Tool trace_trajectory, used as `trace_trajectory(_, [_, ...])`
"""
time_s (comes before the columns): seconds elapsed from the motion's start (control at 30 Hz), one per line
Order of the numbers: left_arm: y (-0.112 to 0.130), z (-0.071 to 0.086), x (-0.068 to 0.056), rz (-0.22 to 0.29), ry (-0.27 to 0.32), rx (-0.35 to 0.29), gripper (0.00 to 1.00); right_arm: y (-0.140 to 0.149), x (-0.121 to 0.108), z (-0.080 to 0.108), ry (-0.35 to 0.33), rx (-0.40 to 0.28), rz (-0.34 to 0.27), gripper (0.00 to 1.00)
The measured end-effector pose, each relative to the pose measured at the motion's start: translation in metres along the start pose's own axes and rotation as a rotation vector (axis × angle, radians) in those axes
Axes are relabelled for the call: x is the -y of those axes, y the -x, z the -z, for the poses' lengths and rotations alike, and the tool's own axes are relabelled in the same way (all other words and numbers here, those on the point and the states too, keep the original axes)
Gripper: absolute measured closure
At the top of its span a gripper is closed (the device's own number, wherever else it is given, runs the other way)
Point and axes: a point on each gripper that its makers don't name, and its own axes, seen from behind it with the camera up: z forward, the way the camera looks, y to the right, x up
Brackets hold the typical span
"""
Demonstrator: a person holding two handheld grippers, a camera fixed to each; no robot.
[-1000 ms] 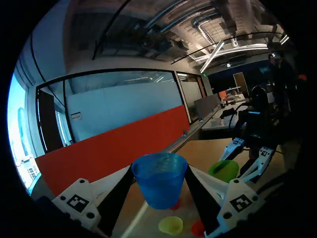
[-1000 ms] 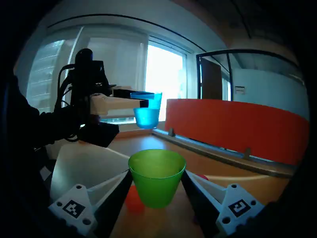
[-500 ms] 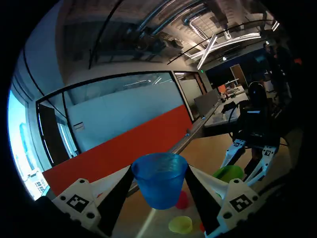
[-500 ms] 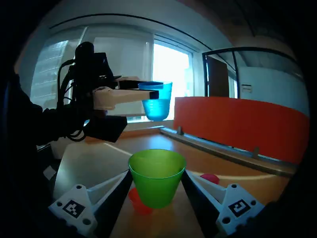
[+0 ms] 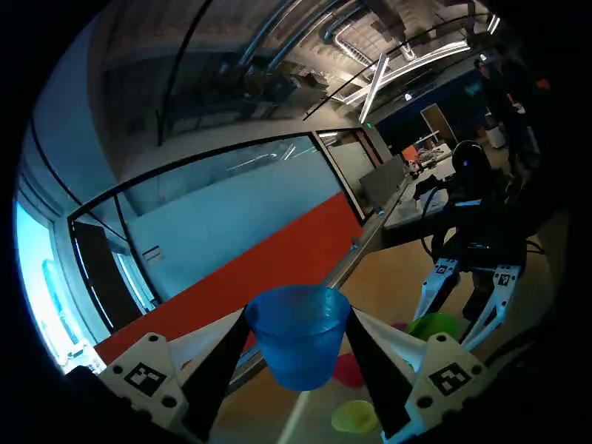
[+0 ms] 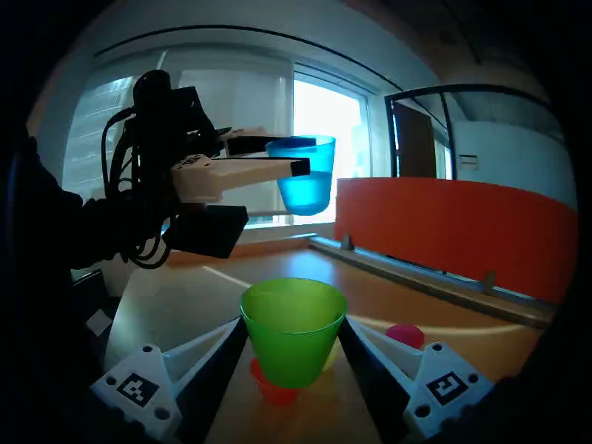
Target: Pour water
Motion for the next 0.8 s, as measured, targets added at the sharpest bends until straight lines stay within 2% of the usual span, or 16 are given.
trace_trajectory(0.4, [-0.005,0.002,-0.006,-0.077,0.005,-0.005,0.13,-0.003,0.008,-0.009,-0.022,-0.006,-0.003,0.1])
trace_trajectory(0.8, [-0.005,0.003,-0.008,-0.115,0.013,-0.002,0.13,-0.005,0.011,-0.012,-0.03,-0.008,0.0,0.1])
